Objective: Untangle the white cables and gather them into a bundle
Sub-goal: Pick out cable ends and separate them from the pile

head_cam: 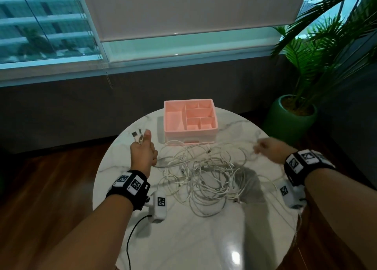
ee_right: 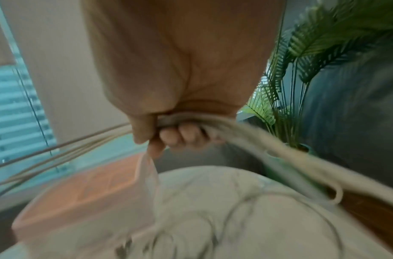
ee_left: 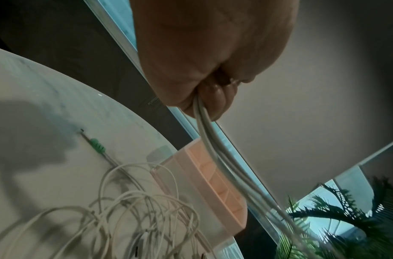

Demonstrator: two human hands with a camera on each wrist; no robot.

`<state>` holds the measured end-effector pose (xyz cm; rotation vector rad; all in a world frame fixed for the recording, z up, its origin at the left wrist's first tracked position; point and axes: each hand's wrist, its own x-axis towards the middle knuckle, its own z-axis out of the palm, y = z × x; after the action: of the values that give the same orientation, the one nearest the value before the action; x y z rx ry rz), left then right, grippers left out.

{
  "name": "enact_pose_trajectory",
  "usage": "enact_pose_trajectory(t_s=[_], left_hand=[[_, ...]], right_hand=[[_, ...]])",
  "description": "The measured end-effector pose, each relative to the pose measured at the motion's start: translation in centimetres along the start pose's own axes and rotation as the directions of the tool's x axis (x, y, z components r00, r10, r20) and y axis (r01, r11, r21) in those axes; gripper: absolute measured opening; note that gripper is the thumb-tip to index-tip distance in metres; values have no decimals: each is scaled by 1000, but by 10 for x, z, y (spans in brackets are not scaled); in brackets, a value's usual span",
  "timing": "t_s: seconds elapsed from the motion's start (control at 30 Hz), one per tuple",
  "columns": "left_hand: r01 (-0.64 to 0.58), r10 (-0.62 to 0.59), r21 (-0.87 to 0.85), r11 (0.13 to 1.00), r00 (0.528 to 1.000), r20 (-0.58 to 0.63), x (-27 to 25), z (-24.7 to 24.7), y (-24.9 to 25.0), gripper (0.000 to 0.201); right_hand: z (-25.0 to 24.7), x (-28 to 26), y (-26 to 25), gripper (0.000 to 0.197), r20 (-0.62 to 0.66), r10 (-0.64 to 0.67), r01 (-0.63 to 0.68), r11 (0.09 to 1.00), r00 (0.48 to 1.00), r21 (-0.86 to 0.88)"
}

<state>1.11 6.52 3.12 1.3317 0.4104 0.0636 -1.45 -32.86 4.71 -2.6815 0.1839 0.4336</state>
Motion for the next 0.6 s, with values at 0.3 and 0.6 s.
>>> enact_pose_trajectory(t_s=[0.3,0.6], left_hand=[[-19,20,-14,1000,998,55,0,4,-8,45],[18,-27,-91,996,995,-101,9,-21,-8,40]], right_hand=[[-68,9,-17,29,-309,-19,-1,998,951,-65],[43,12,65,19,54,159,-151,980,986,-133]])
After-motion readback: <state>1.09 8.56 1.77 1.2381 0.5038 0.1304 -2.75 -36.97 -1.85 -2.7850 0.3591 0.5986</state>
